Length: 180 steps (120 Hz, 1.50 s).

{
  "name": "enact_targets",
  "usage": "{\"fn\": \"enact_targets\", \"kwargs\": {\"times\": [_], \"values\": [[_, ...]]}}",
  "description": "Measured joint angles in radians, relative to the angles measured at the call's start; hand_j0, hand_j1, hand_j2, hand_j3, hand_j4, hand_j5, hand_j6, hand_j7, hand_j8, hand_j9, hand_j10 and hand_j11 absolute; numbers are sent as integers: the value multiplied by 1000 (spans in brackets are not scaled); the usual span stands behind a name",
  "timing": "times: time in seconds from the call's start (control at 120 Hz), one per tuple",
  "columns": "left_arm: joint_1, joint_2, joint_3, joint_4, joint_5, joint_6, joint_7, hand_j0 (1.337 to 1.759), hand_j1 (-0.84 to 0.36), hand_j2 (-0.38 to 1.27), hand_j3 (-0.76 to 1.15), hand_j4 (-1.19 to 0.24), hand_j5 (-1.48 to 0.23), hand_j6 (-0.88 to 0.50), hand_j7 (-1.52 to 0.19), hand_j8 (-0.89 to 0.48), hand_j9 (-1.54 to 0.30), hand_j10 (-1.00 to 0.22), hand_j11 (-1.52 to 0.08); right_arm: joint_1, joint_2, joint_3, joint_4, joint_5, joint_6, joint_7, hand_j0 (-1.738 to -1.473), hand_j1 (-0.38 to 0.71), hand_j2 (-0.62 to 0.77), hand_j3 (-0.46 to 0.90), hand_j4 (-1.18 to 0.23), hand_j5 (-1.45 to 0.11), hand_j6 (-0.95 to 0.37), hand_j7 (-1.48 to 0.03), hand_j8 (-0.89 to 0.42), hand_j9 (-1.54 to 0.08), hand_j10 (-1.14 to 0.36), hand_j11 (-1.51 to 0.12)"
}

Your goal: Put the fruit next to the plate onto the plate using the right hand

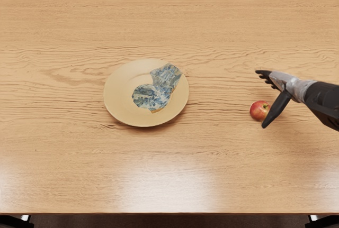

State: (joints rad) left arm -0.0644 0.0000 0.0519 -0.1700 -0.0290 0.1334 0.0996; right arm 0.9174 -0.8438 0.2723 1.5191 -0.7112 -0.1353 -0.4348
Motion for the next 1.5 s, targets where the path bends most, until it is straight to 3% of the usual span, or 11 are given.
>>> {"fn": "enact_targets", "kwargs": {"times": [0.258, 0.392, 0.717, 1.025, 1.5], "values": [[0, 0, 0, 0, 0, 0, 0, 1658, 341, 2, 0, -7, -9, -7, -9, -7, -9, -7, -9, -26, 7, 0, 9, -2, -94, 4, -1658, -215, -21, 0, -117, -148, -118, -147, -117, -147, -116, -147], [0, 0, 0, 0, 0, 0, 0, 1658, 341, 2, 0, -7, -9, -7, -9, -7, -9, -7, -9, -78, 8, -2, 33, -10, -216, 38, -1658, -203, -22, 0, -126, -160, -128, -160, -127, -160, -126, -160], [0, 0, 0, 0, 0, 0, 0, 1658, 341, 2, 0, -7, -9, -7, -9, -7, -9, -7, -9, -134, 36, -10, 44, -16, -336, 78, -1658, -153, -30, 0, -168, -215, -169, -214, -168, -215, -167, -215], [0, 0, 0, 0, 0, 0, 0, 1658, 341, 2, 0, -7, -9, -7, -9, -7, -9, -7, -9, -151, 54, -13, 45, -17, -351, 88, -1658, 40, -62, 0, -328, -425, -330, -424, -329, -424, -328, -424], [0, 0, 0, 0, 0, 0, 0, 1658, 341, 2, 0, -7, -9, -7, -9, -7, -9, -7, -9, -152, 72, -12, 43, -16, -351, 85, -1658, 200, -69, 0, -469, -614, -472, -611, -468, -614, -469, -614]]}}
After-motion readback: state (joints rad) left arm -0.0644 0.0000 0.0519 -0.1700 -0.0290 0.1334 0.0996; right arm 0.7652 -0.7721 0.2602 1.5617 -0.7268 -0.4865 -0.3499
